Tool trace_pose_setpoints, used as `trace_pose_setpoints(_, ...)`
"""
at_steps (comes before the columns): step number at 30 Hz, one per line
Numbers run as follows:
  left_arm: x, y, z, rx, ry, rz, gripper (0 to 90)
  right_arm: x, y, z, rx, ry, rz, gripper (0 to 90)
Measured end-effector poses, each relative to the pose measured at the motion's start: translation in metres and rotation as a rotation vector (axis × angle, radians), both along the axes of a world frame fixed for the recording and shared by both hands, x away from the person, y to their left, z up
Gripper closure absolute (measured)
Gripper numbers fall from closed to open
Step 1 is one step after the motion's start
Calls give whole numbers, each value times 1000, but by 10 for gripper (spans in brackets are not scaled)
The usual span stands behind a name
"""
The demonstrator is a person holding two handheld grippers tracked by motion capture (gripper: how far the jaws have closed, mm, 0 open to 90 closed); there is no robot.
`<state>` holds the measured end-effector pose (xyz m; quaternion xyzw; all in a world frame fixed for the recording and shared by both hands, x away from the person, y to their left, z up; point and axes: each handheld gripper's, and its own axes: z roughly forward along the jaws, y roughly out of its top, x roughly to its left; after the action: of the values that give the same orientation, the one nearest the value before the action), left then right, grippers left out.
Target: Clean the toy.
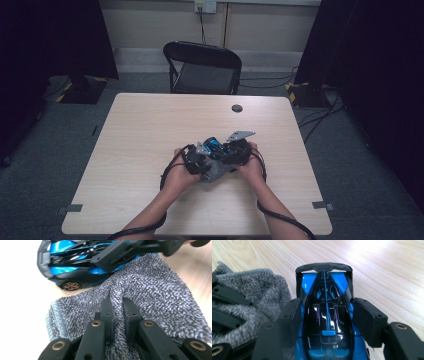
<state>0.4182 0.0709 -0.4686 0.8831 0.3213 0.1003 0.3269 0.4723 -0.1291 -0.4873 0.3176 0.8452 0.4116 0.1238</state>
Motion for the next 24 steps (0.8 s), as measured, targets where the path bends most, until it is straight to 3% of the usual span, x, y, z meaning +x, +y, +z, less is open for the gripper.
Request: trace_pose_setpoints(24, 11, 20, 1, 18, -4, 64, 810, 0, 0, 0, 0, -1, -2, 406)
